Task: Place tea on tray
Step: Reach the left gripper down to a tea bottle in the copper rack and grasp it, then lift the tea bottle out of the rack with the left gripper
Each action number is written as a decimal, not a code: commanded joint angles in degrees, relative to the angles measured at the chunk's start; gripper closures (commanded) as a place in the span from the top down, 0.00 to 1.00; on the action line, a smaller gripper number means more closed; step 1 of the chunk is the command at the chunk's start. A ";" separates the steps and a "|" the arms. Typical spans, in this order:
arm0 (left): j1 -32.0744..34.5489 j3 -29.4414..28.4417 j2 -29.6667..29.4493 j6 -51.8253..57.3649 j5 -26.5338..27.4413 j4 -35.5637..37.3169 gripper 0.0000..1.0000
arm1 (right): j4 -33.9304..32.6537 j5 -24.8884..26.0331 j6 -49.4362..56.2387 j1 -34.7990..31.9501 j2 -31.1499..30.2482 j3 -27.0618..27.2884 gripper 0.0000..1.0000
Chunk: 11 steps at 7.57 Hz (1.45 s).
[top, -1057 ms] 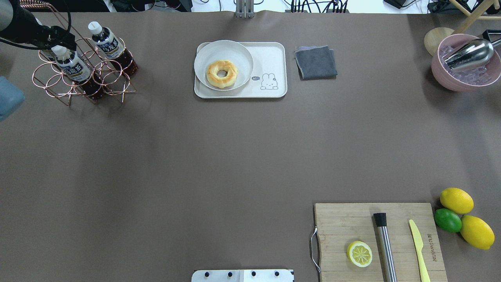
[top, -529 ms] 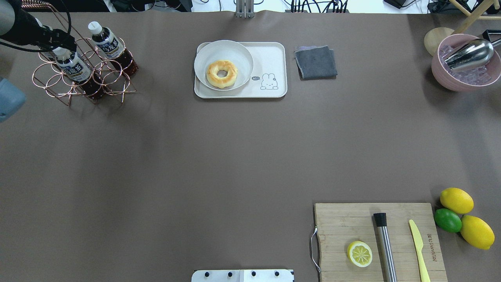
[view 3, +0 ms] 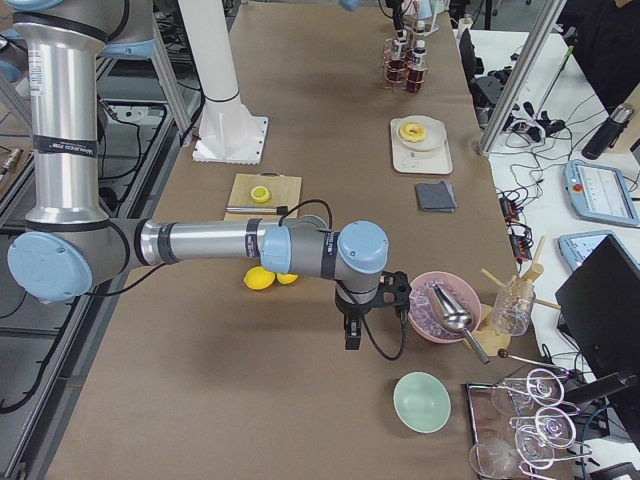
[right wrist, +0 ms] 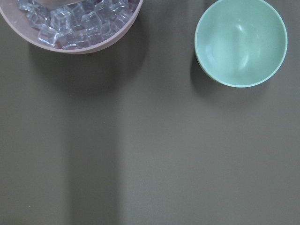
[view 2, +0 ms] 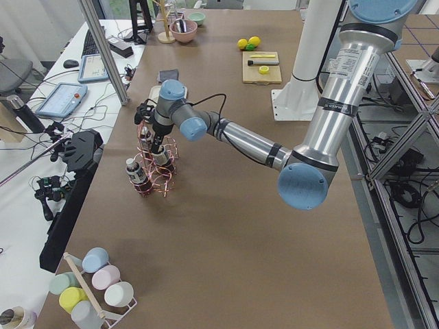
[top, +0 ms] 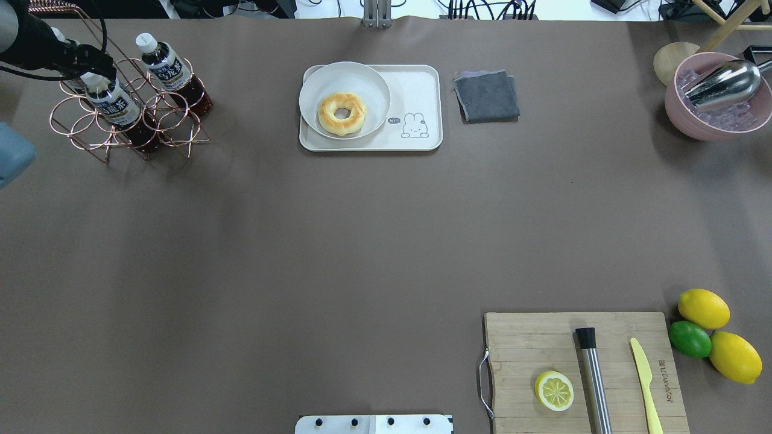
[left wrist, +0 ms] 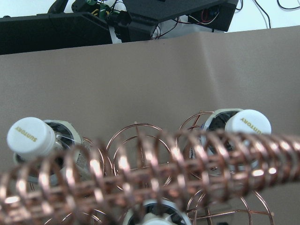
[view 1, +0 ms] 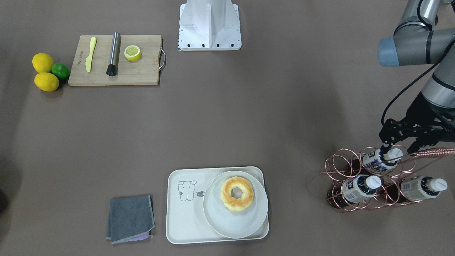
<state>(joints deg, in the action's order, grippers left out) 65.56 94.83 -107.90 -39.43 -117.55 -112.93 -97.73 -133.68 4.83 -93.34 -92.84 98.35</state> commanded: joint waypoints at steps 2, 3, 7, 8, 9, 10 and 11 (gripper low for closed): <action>0.00 0.18 0.15 -0.03 -0.05 0.00 0.23 | 0.00 0.00 0.00 0.00 0.38 0.00 1.00; -0.08 0.01 0.06 -0.03 0.04 0.08 0.00 | 0.00 0.00 -0.09 0.00 0.56 0.00 1.00; 3.23 0.70 -2.65 1.10 -3.62 4.36 0.00 | -0.09 0.00 -0.09 0.00 0.74 -0.09 1.00; 6.74 2.71 -4.75 6.16 -5.74 11.18 0.00 | -0.09 -0.61 -0.09 0.00 0.47 -0.01 1.00; 9.12 6.30 -5.73 9.34 -5.76 17.34 0.00 | -0.09 -1.22 -0.09 0.00 0.12 0.08 1.00; 11.06 10.42 -6.09 9.63 -5.85 21.23 0.00 | -0.09 -1.58 -0.09 0.00 0.03 0.08 1.00; 12.56 15.34 -5.92 9.55 -5.85 25.44 0.00 | 0.00 -2.10 -0.09 0.00 0.03 0.08 1.00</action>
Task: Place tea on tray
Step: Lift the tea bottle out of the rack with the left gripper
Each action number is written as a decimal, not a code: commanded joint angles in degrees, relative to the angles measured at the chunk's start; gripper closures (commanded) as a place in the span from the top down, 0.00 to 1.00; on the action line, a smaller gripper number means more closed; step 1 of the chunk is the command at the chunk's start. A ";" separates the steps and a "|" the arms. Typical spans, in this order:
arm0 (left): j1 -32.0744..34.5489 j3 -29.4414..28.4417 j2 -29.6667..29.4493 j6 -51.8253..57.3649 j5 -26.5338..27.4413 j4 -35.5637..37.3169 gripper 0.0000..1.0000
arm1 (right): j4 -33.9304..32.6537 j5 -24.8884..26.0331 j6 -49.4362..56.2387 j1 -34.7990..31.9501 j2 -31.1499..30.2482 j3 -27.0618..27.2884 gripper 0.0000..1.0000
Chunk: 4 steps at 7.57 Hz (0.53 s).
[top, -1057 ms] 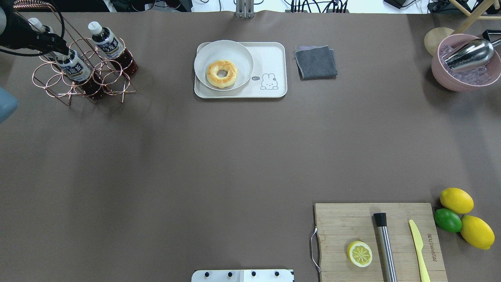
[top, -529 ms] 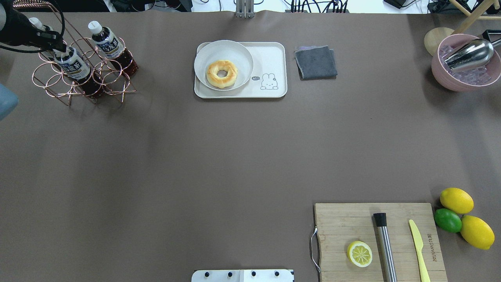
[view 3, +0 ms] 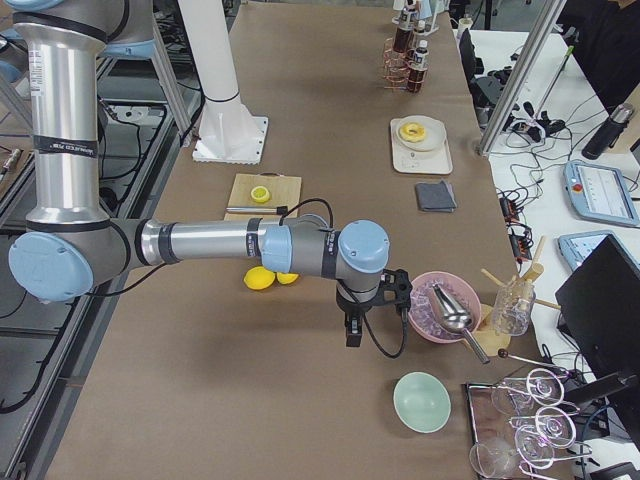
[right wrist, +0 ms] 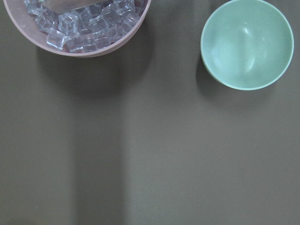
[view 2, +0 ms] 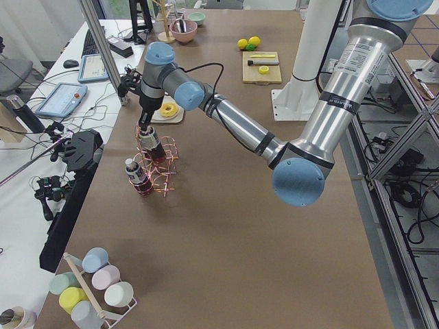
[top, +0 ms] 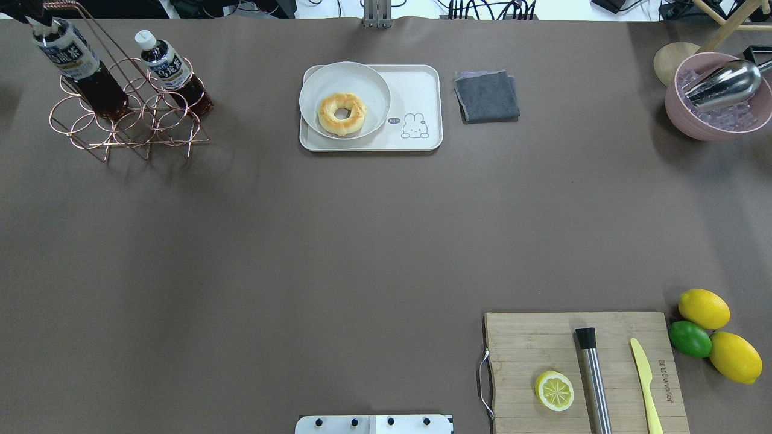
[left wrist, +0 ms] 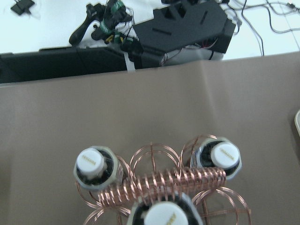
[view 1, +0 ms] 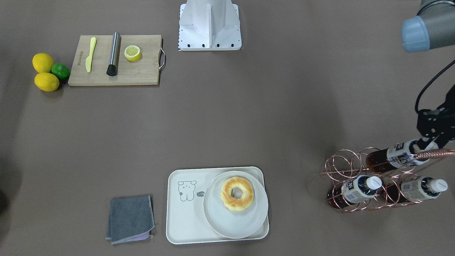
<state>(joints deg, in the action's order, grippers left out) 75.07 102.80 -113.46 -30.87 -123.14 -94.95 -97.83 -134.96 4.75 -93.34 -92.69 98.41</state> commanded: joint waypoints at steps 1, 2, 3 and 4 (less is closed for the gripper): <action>3.23 11.59 -0.01 0.73 -0.26 11.15 0.00 | 0.00 -0.83 0.00 0.00 -0.12 0.03 1.00; 3.15 14.42 0.78 0.12 -0.26 12.58 0.00 | 0.00 -0.83 0.00 0.00 -0.03 0.03 1.00; 2.54 15.75 0.96 -0.15 -0.35 12.68 0.00 | 0.00 -0.83 0.00 0.00 -0.03 0.03 1.00; 0.10 16.98 0.79 -5.37 -0.26 12.69 0.00 | 0.00 -0.92 0.00 0.00 -0.03 0.12 1.00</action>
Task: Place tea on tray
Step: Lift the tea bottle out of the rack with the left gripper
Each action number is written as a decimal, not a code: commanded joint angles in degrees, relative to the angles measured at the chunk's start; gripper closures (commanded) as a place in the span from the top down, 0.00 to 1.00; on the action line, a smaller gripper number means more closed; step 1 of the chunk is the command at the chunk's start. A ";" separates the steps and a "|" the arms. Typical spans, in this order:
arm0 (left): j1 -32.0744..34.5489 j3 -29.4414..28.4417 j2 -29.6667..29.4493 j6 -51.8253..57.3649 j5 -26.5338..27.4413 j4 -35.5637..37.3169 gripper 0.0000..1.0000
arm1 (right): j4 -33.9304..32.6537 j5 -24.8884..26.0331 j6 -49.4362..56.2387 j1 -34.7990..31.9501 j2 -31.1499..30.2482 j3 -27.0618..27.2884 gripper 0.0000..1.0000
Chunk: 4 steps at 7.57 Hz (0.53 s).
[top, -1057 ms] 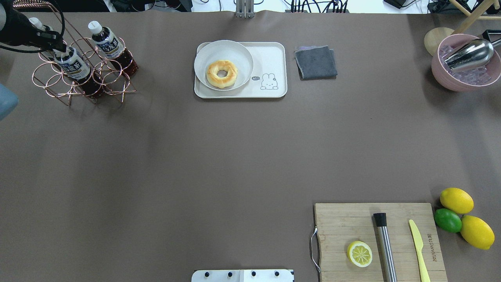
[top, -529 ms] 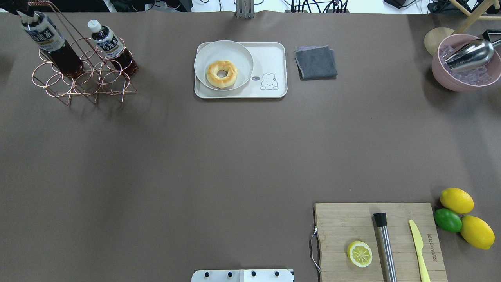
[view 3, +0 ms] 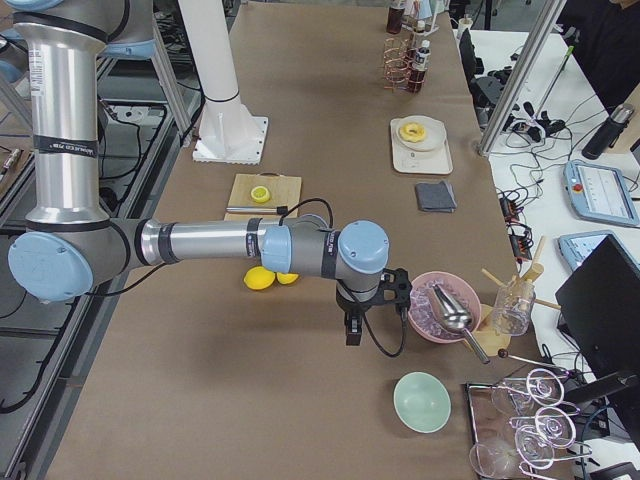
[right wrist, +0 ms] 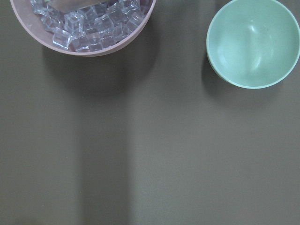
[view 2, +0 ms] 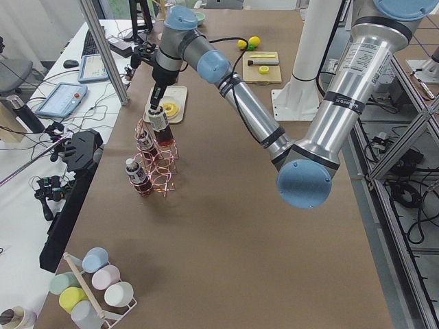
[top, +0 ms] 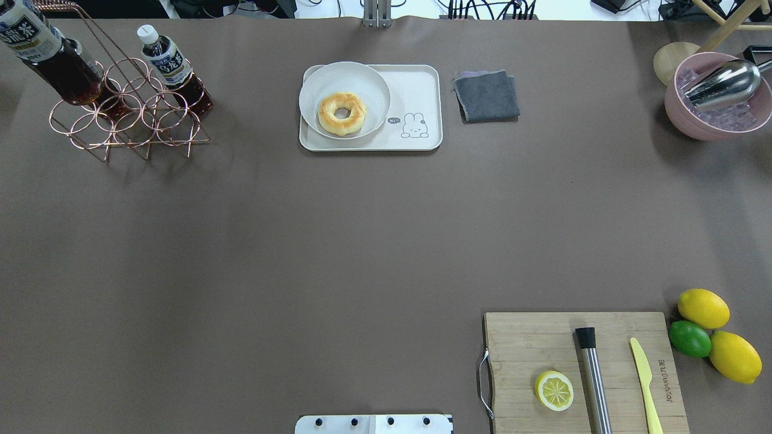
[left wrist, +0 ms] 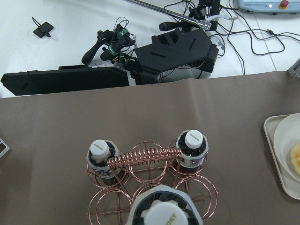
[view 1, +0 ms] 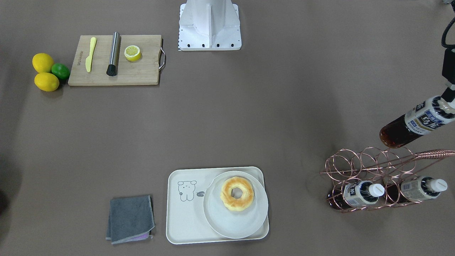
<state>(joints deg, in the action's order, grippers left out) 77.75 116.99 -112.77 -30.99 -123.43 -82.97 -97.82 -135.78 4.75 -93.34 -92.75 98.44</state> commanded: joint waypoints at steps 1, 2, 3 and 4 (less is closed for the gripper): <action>-6.69 3.77 -0.78 -9.13 0.47 0.80 0.00 | 0.00 -0.10 0.00 0.00 0.02 0.09 1.00; -10.65 3.86 -2.61 -14.74 0.82 0.80 0.00 | 0.00 -0.10 0.00 0.00 0.02 0.09 1.00; -14.34 4.39 -4.46 -18.89 2.39 0.97 0.00 | 0.08 -0.10 0.00 0.00 0.02 0.00 1.00; -18.90 5.00 -7.52 -22.24 5.97 4.37 0.00 | 0.17 -0.10 0.09 0.00 0.02 0.00 1.00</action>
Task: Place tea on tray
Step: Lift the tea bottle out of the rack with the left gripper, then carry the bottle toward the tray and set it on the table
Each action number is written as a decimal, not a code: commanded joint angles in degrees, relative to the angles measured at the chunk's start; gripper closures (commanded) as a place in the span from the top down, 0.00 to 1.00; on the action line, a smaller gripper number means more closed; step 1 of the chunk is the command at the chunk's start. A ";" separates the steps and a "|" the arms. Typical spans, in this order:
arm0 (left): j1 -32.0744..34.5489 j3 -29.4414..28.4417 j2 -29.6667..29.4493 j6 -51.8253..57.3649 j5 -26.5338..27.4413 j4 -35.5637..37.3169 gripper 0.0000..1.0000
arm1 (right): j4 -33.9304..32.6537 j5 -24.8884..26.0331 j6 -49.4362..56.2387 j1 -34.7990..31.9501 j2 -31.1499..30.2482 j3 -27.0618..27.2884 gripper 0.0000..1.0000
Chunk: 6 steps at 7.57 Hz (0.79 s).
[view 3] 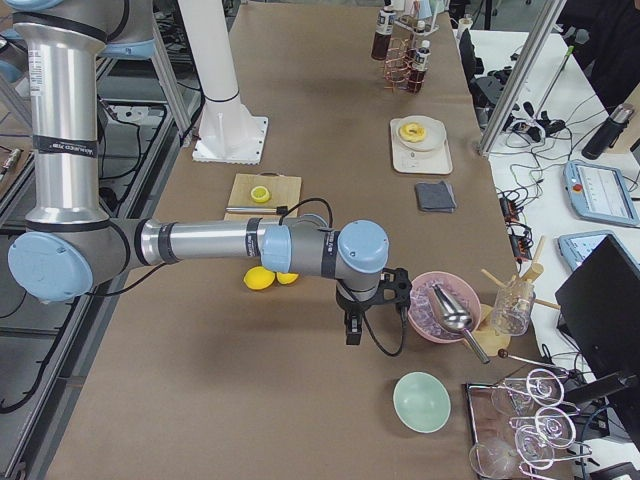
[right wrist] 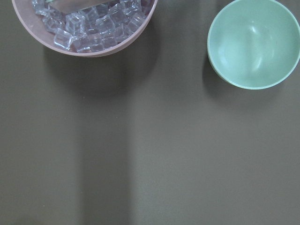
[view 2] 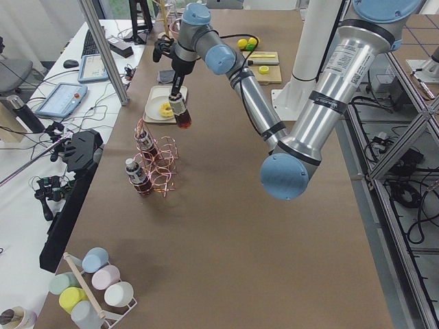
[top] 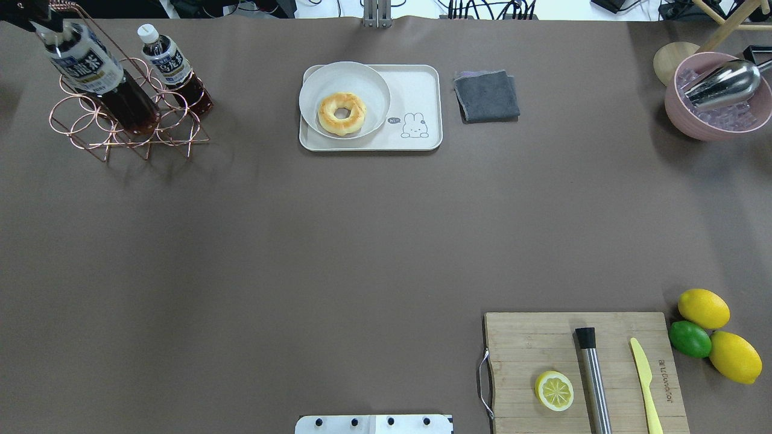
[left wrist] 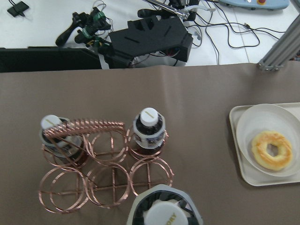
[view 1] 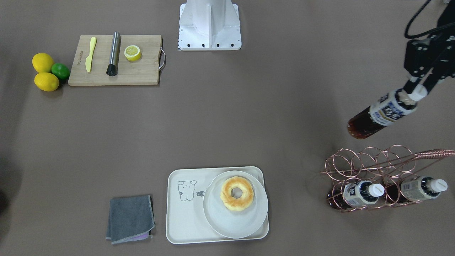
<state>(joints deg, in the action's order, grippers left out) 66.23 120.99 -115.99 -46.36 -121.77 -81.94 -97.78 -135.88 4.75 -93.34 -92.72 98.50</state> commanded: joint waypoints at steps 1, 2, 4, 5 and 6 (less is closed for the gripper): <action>-12.48 0.82 -11.03 -10.03 9.83 10.24 0.00 | 0.13 0.00 0.17 0.00 -0.09 -0.06 1.00; -18.45 0.82 -15.10 -13.89 15.63 13.97 0.00 | 0.13 -0.09 0.17 0.00 -0.18 -0.06 1.00; -29.35 -2.06 -19.08 -21.37 26.27 13.92 0.00 | 0.22 -0.70 0.35 0.00 -0.53 -0.06 1.00; -33.50 -4.34 -20.92 -24.01 30.50 13.65 0.00 | 0.22 -0.79 0.35 0.00 -0.53 0.03 1.00; -35.80 -6.54 -22.16 -25.60 32.80 13.22 0.00 | 0.22 -0.79 0.17 0.00 -0.62 0.03 1.00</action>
<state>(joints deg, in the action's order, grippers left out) 36.48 118.20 -135.29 -68.03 -95.05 -68.33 -97.57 -136.57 5.06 -93.34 -93.21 98.47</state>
